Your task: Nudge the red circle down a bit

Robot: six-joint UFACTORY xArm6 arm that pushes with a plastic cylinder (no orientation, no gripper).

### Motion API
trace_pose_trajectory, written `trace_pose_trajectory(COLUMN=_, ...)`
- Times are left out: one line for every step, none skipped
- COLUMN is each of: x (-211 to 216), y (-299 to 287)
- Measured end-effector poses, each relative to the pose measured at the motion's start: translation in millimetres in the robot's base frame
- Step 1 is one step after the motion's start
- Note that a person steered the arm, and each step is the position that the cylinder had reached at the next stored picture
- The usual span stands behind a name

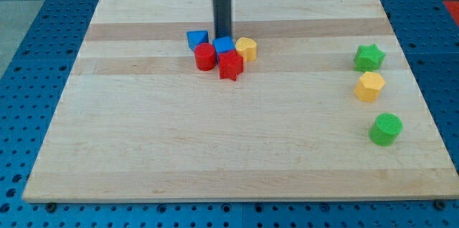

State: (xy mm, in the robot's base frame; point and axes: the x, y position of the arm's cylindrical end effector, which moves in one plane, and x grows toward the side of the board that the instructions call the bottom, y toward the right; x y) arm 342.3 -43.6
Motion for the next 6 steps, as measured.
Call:
trace_pose_trajectory(x=20, y=25)
trace_pose_trajectory(x=-3, y=68)
trace_pose_trajectory(x=-11, y=111)
trace_pose_trajectory(x=-9, y=62)
trace_pose_trajectory(x=-9, y=14)
trace_pose_trajectory(x=-9, y=-18)
